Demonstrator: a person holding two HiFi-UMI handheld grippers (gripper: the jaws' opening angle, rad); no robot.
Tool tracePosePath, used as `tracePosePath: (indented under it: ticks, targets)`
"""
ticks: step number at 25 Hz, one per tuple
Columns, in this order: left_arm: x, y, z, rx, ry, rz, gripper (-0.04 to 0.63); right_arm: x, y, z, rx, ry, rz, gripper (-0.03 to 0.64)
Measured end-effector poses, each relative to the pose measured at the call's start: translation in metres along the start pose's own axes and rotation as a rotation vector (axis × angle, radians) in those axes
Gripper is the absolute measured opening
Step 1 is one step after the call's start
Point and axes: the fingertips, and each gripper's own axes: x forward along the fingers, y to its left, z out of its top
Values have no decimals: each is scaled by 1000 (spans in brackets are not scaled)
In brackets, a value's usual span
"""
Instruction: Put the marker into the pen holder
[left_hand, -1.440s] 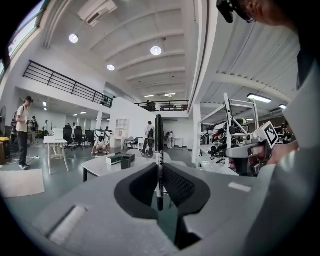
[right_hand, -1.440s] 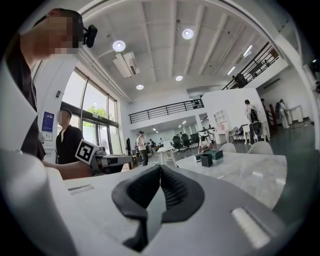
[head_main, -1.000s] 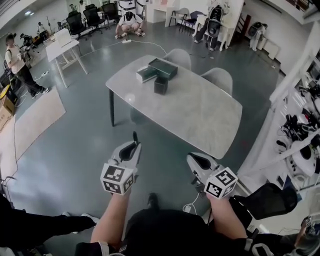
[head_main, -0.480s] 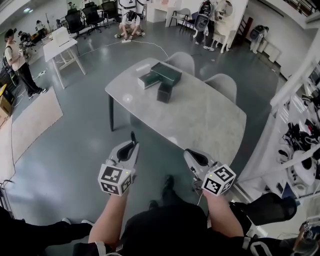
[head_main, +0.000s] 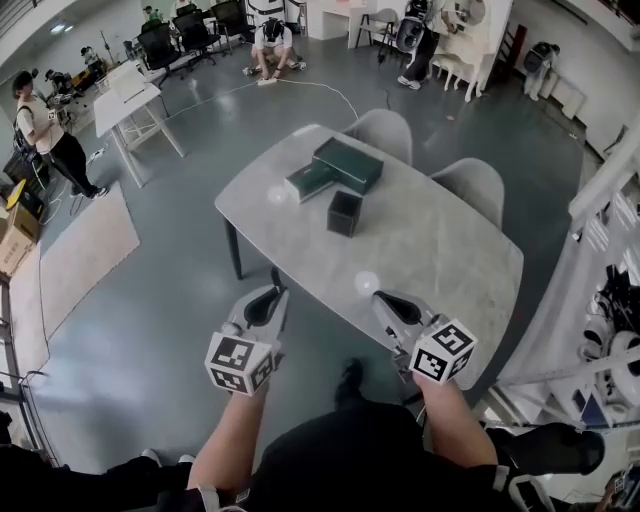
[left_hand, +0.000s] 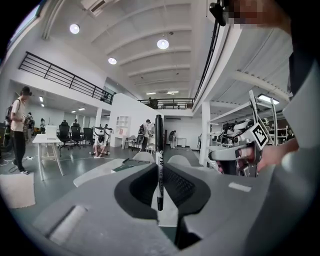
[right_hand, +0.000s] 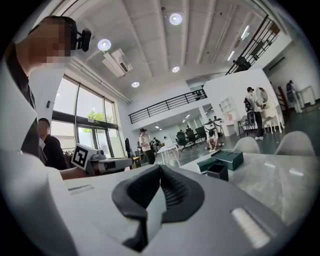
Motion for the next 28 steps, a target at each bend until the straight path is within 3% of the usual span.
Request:
tracePosePath:
  ticks: [5, 11, 22, 28]
  targets:
    - [87, 23, 11, -24, 17, -8, 41, 45, -64, 13, -6, 32, 47, 3]
    - [151, 52, 21, -29, 30, -43, 41, 88, -105, 16, 20, 72, 59, 3]
    - [218, 111, 27, -83, 23, -219, 41, 149, -129, 21, 29, 120, -95, 3]
    - [262, 126, 14, -150, 48, -256, 41, 167, -146, 18, 41, 141, -124, 3]
